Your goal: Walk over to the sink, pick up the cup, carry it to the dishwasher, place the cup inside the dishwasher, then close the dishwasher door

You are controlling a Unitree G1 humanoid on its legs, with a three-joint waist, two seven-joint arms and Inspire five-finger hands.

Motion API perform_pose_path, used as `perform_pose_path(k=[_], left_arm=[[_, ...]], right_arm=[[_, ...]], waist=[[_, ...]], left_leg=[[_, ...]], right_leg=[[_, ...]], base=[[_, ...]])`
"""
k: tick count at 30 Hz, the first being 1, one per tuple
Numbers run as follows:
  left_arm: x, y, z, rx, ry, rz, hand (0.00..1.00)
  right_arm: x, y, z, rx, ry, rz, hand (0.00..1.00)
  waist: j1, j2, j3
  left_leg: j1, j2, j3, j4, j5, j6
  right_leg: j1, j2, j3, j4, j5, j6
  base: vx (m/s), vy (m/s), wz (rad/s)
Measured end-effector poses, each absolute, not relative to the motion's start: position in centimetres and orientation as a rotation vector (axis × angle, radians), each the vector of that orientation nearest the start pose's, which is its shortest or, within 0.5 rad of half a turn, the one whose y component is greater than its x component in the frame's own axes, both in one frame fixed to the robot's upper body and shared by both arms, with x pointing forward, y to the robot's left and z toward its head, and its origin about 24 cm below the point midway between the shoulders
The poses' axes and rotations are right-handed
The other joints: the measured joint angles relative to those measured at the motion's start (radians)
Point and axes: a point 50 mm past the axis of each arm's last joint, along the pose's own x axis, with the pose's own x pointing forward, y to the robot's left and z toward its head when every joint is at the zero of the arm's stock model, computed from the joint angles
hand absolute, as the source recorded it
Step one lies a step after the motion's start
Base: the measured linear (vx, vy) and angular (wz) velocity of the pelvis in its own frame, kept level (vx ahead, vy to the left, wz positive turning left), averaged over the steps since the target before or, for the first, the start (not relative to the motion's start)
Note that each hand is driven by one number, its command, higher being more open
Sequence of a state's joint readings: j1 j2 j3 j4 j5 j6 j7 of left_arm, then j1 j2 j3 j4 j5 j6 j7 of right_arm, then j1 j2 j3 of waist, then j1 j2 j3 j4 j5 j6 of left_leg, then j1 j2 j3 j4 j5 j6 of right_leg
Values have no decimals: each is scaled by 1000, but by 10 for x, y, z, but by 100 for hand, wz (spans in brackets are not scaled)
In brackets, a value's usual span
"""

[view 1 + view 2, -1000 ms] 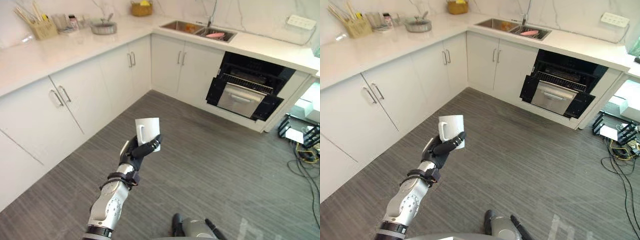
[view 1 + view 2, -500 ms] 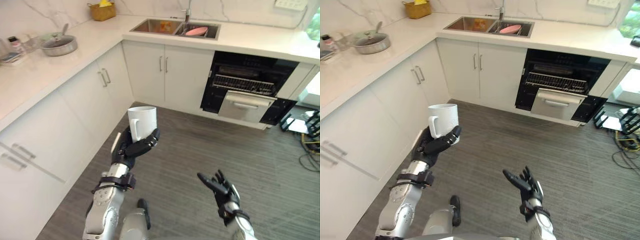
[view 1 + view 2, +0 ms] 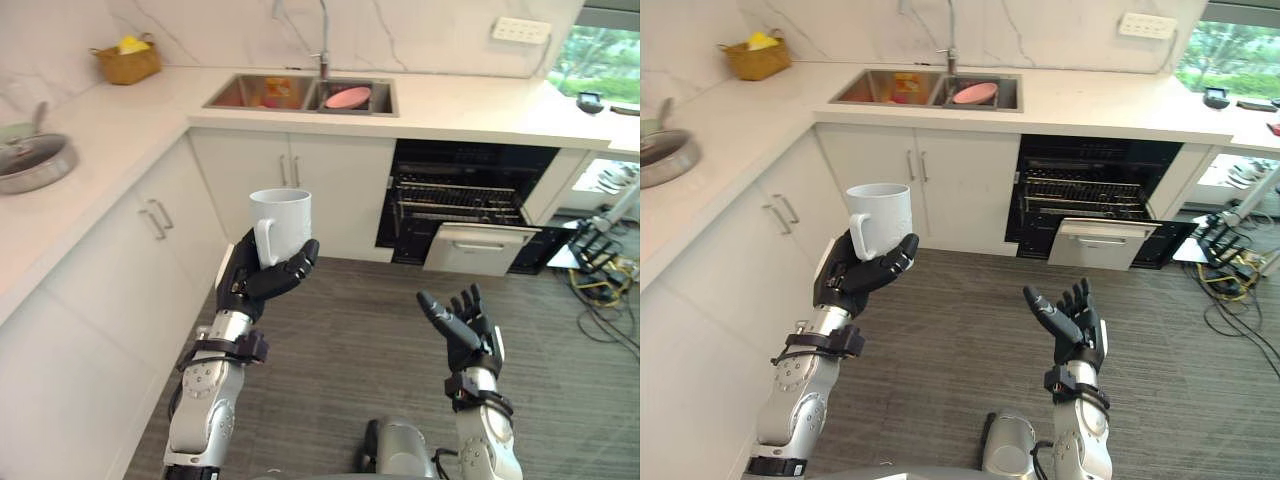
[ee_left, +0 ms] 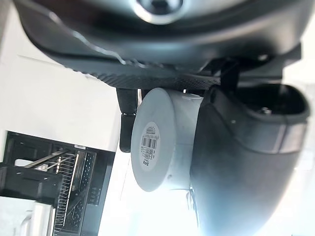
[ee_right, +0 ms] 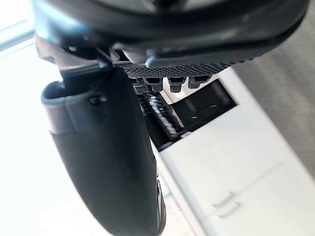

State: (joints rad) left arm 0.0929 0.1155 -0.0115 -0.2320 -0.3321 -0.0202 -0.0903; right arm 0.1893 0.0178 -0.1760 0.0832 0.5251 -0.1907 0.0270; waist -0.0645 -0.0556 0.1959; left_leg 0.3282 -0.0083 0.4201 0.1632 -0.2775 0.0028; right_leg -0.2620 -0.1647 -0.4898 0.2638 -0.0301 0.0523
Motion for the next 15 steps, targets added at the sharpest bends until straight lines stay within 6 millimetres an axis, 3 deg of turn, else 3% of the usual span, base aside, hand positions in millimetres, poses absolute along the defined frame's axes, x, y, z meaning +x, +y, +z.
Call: perform_pose_path(k=[1, 2, 3, 4, 6, 7, 8, 9, 10, 11, 13, 14, 15], left_arm=[[234, 165, 77, -212, -164, -108, 0], [233, 161, 72, -238, -144, -103, 0], [234, 157, 69, -254, -134, -108, 0], [234, 151, 66, -268, -126, -121, 0], [234, 147, 64, -268, -116, -137, 0], [234, 142, 61, -273, -106, -139, 0], [234, 141, 56, -275, -89, -134, 0], [234, 140, 53, -278, -76, -131, 0], [233, 139, 47, -283, -46, -125, 0], [231, 138, 44, -282, -34, -123, 0], [225, 138, 37, -288, -6, -125, 0], [225, 138, 37, -288, -5, -125, 0], [223, 138, 37, -292, -5, -117, 0]], right_arm=[[202, -210, 3, 487, -20, -303, 100], [201, -215, 4, 460, -21, -295, 100], [199, -218, 4, 447, -20, -300, 100], [199, -221, 4, 443, -21, -308, 100], [199, -221, 5, 438, -20, -304, 100], [199, -222, 5, 439, -23, -305, 100], [199, -221, 5, 439, -26, -300, 100], [199, -221, 6, 438, -27, -297, 100], [199, -221, 7, 437, -33, -288, 100], [199, -221, 8, 437, -40, -283, 100], [200, -221, 20, 423, -103, -246, 100], [201, -221, 21, 422, -107, -244, 100], [205, -219, 28, 408, -144, -216, 100]], waist=[[-6, -13, -12], [-10, 24, -32], [-10, 48, -46], [-9, 74, -62], [-13, 91, -73], [-11, 106, -83], [-7, 112, -82], [-3, 115, -81], [-2, 121, -83], [-2, 121, -83], [2, 120, -82], [3, 120, -82], [27, 117, -80]], left_leg=[[45, -23, 3, -11, -38, -18], [74, -9, 1, -12, -70, -16], [78, 6, 0, -5, -79, -12], [69, 36, -1, 46, -82, -7], [18, 97, 3, 222, -77, -2], [-37, 149, 5, 390, -37, -16], [-102, 214, -3, 596, 87, -52], [-145, 250, -17, 708, 147, -78], [-234, 302, -47, 901, 155, -100], [-275, 319, -60, 964, 147, -100], [-400, 327, -64, 971, 97, -84], [-405, 326, -62, 964, 95, -84], [-446, 312, -57, 705, 67, -84]], right_leg=[[4, -7, -13, -32, 60, -72], [-1, 10, -3, 9, 122, -168], [-12, 23, -2, 34, 117, -185], [-29, 39, 3, 91, 73, -242], [-37, 57, 14, 167, -12, -236], [-25, 85, 23, 185, -57, -231], [16, 117, 43, 177, -90, -230], [45, 135, 53, 160, -98, -230], [113, 171, 74, 106, -94, -239], [151, 185, 85, 74, -92, -237], [277, 205, 143, -35, -81, -223], [282, 205, 147, -39, -81, -223], [348, 205, 220, -81, -82, -207]], base=[[673, 34, -35], [698, 21, -29], [691, -25, -30], [529, -111, -33], [502, -136, -32], [512, -102, -45], [518, -84, -52], [515, -59, -59], [403, -24, -48], [483, -3, -61], [495, 30, -59], [484, 49, -97], [372, 52, -92]])
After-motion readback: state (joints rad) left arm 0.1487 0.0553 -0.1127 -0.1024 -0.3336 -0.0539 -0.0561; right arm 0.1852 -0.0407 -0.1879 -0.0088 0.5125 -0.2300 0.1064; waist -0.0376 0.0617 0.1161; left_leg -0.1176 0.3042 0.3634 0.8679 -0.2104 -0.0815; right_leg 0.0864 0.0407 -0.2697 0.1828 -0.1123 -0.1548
